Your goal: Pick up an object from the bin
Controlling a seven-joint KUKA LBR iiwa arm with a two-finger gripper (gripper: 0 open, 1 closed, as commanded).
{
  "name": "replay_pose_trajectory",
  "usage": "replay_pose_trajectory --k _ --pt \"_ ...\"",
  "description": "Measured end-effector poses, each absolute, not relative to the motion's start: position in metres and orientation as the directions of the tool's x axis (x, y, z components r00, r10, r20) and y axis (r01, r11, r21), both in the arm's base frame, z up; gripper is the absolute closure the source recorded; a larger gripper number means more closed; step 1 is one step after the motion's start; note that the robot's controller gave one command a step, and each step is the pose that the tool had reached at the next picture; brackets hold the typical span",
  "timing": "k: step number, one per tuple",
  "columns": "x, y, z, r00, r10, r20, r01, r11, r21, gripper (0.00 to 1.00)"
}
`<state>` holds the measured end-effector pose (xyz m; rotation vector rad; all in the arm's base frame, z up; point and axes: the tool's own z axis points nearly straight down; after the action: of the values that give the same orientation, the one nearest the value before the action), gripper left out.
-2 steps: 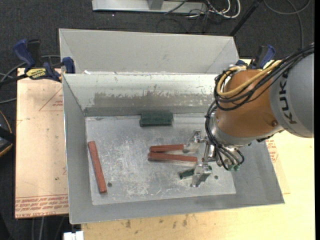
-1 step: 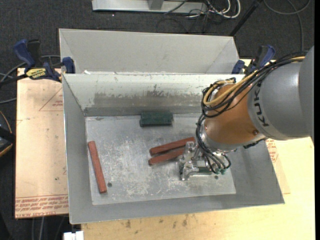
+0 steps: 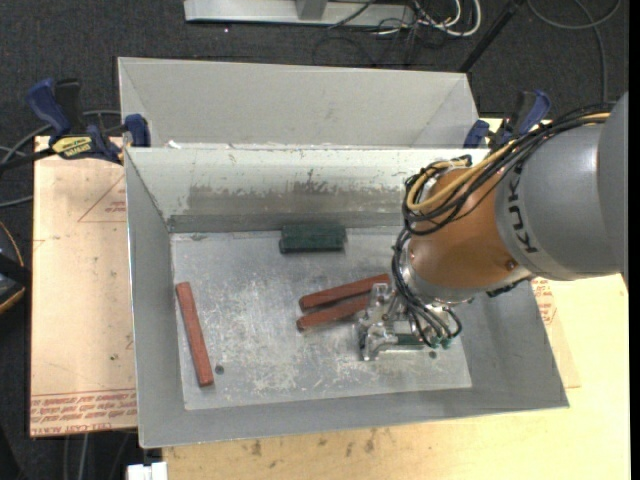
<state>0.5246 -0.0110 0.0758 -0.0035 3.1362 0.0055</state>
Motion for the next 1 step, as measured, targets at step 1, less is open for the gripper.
replay_pose_trajectory --k 1 --pt "0.4942 -0.0271 0.2076 -0.999 -0.038 -0.002 -0.038 0.999 0.0 1.0"
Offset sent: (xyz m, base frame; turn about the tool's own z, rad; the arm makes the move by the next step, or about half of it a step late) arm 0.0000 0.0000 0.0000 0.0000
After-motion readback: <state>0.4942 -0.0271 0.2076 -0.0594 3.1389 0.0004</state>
